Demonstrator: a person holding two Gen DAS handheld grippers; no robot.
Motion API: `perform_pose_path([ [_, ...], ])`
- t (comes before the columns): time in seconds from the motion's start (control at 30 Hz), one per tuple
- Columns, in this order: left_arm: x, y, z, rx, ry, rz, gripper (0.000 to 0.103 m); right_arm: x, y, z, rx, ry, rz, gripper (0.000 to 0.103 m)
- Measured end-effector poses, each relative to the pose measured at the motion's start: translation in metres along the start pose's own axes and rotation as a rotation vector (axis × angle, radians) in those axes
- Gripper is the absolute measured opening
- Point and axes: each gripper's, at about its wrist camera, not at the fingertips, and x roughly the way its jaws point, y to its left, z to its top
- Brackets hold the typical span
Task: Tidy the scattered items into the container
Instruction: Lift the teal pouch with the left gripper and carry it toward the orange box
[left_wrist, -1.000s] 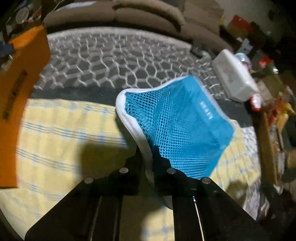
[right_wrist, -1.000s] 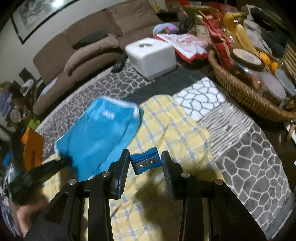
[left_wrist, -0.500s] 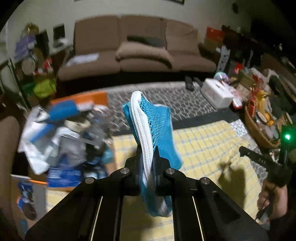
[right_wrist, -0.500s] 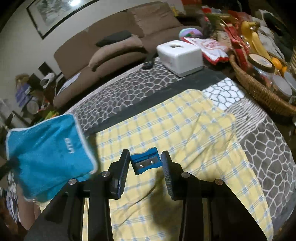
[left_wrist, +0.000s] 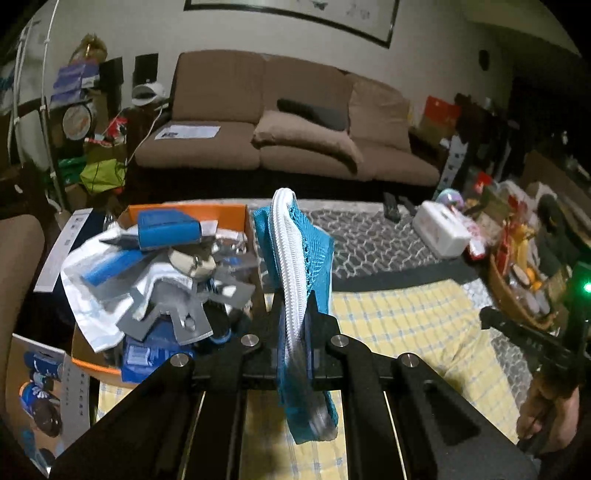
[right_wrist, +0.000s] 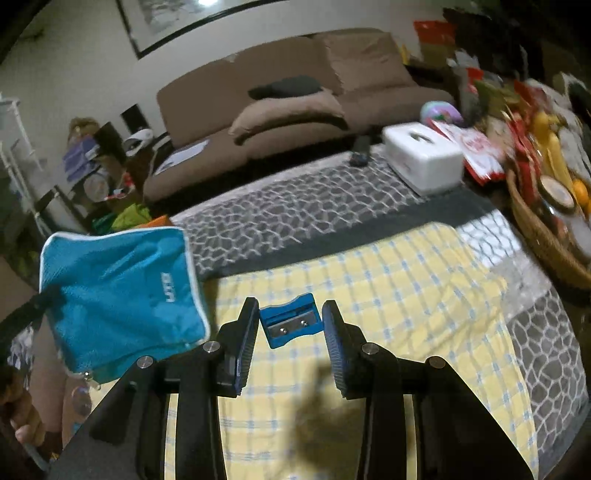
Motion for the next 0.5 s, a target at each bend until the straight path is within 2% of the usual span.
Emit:
perform_pose_path([
  [0.17, -0.02, 0.017, 0.011, -0.017, -0.075, -0.03, 0.007, 0.004, 0.037, 0.01, -0.06, -0.017, 0.054, 0.036],
  [0.3, -0.04, 0.045, 0.023, -0.071, -0.17, -0.094, 0.007, 0.012, 0.058, 0.011, -0.096, -0.011, 0.084, 0.036],
  [0.43, -0.054, 0.084, 0.037, -0.138, -0.257, -0.105, 0.007, 0.019, 0.075, 0.011, -0.115, -0.008, 0.116, 0.036],
  [0.5, -0.06, 0.107, 0.042, -0.171, -0.29, -0.061, 0.007, 0.024, 0.085, 0.013, -0.124, -0.004, 0.136, 0.036],
])
